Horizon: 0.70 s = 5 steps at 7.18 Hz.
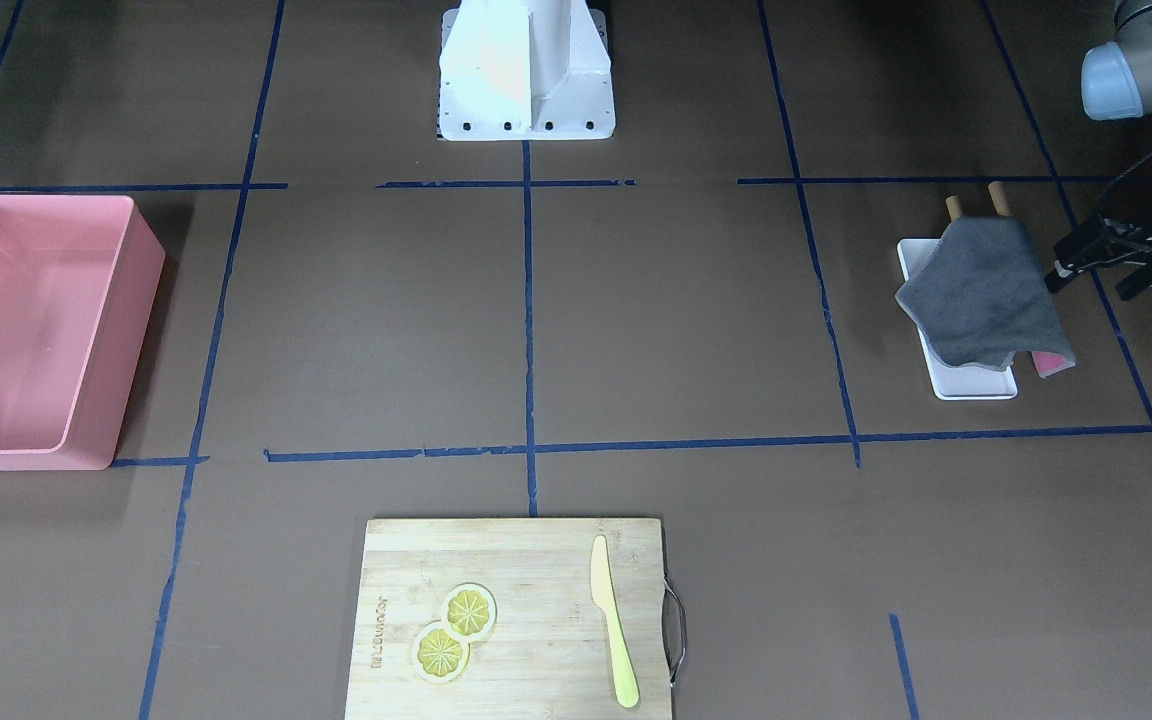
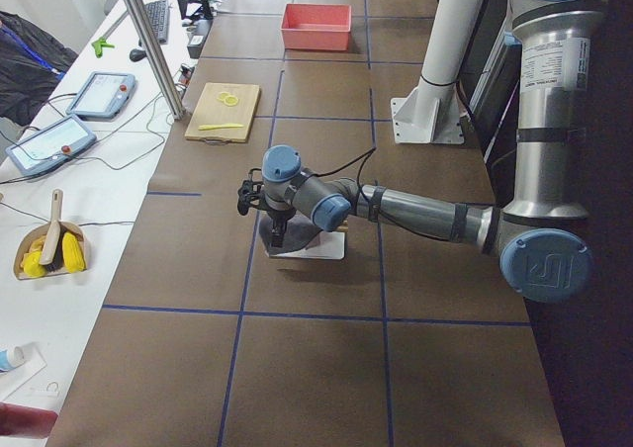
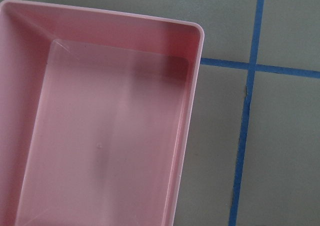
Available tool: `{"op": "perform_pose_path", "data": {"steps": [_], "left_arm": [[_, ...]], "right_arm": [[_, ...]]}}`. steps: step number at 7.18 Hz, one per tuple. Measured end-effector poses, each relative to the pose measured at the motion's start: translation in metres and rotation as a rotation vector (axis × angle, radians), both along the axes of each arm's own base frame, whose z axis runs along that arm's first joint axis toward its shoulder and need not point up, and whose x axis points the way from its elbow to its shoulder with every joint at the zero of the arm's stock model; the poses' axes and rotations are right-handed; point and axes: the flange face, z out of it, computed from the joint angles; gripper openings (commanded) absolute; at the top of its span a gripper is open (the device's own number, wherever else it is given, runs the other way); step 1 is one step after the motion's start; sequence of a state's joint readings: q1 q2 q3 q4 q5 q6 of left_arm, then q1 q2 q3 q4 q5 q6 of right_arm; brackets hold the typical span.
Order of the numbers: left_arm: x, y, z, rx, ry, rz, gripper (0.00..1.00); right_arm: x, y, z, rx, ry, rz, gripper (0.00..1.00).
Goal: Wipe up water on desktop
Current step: 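Reach the left gripper to the grey towel on the white tray and grasp it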
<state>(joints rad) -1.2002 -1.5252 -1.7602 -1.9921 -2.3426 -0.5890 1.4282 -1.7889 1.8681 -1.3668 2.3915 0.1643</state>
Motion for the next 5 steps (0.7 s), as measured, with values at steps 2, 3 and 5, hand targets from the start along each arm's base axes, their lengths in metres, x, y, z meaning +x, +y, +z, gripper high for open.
{"op": "perform_pose_path", "data": {"steps": [2, 3, 5], "left_arm": [[0.0123, 0.0031, 0.0022, -0.007, 0.001, 0.021, 0.56], [0.0146, 0.0037, 0.0025, -0.008, 0.001, 0.025, 0.29], [0.0157, 0.0038, 0.002, -0.01, 0.002, 0.028, 0.08]], "right_arm": [[0.0001, 0.0004, 0.0009, -0.001, 0.0, -0.001, 1.0], [0.0001, 0.0005, 0.0013, -0.002, 0.001, -0.001, 1.0], [0.0001, 0.0005, 0.0018, -0.002, 0.001, -0.001, 1.0]]}}
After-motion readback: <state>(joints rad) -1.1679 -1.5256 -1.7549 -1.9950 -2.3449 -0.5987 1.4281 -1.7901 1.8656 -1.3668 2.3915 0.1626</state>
